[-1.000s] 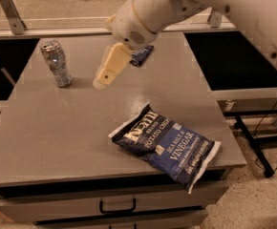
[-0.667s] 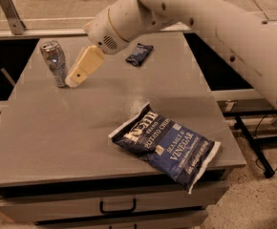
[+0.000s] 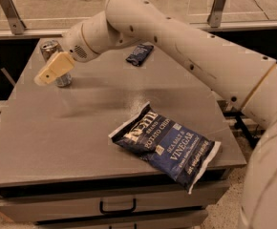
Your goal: Pick redbull can
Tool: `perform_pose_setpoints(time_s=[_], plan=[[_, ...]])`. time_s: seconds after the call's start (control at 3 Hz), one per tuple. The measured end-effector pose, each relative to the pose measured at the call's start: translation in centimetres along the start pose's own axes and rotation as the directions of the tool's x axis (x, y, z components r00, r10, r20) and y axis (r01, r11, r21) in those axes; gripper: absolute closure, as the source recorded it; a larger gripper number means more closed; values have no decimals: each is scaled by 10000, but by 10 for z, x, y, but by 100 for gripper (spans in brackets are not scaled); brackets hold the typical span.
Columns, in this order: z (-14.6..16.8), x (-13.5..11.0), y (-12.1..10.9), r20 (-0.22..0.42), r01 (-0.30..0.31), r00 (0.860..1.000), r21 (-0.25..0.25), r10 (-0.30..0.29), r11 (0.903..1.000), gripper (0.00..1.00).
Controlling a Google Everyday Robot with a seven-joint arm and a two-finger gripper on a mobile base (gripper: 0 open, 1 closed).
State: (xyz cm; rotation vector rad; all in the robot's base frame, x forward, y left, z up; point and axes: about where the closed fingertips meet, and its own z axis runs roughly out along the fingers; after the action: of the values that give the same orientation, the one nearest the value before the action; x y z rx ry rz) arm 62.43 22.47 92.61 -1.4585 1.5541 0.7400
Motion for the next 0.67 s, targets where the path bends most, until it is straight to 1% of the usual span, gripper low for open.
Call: perform_pose_setpoints(time_s=[0.33,0.67], plan=[[27,0,-14,234,-144,9996,282,138,9995,0],[42,8,-30,243,-197,9995,551,184,9983,17]])
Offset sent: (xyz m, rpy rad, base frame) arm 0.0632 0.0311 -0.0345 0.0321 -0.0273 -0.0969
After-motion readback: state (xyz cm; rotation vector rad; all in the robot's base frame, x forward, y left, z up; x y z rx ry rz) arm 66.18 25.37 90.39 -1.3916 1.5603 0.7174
